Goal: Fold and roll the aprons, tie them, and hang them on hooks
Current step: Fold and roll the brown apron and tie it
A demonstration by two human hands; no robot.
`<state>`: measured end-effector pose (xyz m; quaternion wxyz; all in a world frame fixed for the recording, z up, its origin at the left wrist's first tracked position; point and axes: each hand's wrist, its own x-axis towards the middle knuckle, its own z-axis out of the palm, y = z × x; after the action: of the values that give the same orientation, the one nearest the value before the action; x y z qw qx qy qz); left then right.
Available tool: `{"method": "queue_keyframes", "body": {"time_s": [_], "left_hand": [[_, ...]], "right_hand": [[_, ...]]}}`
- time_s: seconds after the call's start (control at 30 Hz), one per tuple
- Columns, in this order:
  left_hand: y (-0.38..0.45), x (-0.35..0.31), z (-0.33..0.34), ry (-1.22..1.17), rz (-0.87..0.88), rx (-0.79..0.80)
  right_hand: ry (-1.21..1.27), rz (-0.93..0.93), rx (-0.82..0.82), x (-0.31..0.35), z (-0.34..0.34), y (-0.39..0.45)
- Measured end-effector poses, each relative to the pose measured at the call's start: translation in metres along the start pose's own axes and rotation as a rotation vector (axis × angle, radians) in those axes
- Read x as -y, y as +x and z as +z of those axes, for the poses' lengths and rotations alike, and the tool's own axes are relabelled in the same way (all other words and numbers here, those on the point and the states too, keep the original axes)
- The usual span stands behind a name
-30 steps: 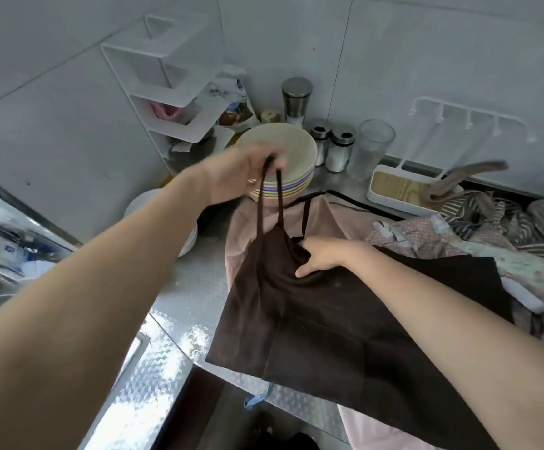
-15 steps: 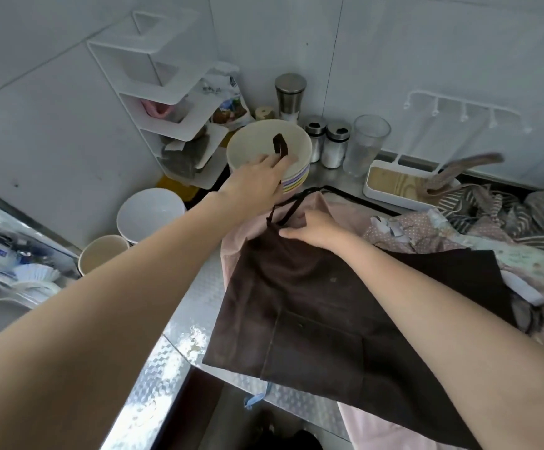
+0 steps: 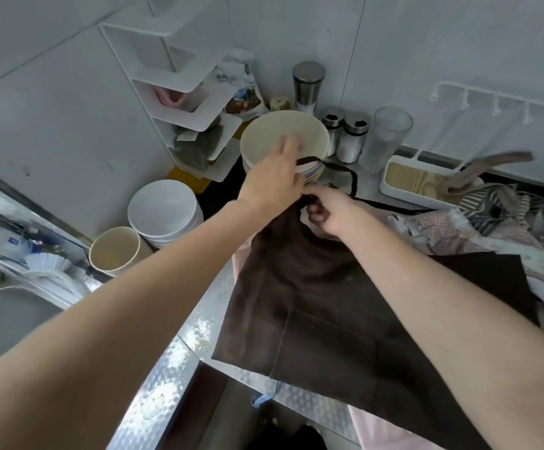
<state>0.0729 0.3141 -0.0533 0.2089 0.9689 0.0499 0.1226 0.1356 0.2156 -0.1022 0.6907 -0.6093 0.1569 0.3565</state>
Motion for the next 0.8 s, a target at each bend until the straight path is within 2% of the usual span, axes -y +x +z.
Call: {"method": "queue_keyframes", "body": {"time_s": [0.07, 0.13, 0.23, 0.3, 0.37, 0.47, 0.53, 0.6, 0.67, 0.73, 0.8], "left_hand": [[-0.006, 0.015, 0.012, -0.077, -0.264, 0.141], [-0.011, 0.025, 0.024, -0.271, -0.435, 0.378], [-0.009, 0.027, 0.033, -0.359, -0.433, 0.549], [-0.006, 0.026, 0.035, -0.373, -0.441, 0.528], [-0.006, 0.028, 0.036, -0.392, -0.495, 0.484], [-0.009, 0.036, 0.036, -0.437, -0.628, 0.410], [-0.010, 0.036, 0.035, -0.414, -0.695, 0.291], [-0.011, 0.026, 0.033, -0.255, -0.658, 0.142], [-0.015, 0.011, 0.034, -0.088, -0.502, 0.038], [-0.019, -0.004, 0.039, -0.005, -0.280, 0.110], [-0.017, -0.016, 0.053, 0.050, -0.087, 0.336]], "right_hand": [[-0.030, -0.046, 0.067, 0.017, -0.006, -0.003], [-0.195, -0.099, 0.137, 0.033, -0.007, -0.008], [-0.413, -0.112, 0.301, 0.047, 0.000, -0.022], [-0.361, -0.126, 0.379, 0.059, 0.003, -0.030], [-0.196, -0.192, 0.384, 0.078, 0.002, -0.036], [-0.008, -0.337, 0.248, 0.107, -0.012, -0.041], [-0.182, -0.364, 0.096, 0.110, -0.028, -0.041], [-0.600, -0.298, -0.070, 0.096, -0.054, -0.036], [-1.031, -0.181, -0.134, 0.076, -0.083, -0.030], [-1.366, -0.055, -0.050, 0.059, -0.107, -0.029], [-1.471, 0.003, 0.000, 0.052, -0.130, -0.034]]}}
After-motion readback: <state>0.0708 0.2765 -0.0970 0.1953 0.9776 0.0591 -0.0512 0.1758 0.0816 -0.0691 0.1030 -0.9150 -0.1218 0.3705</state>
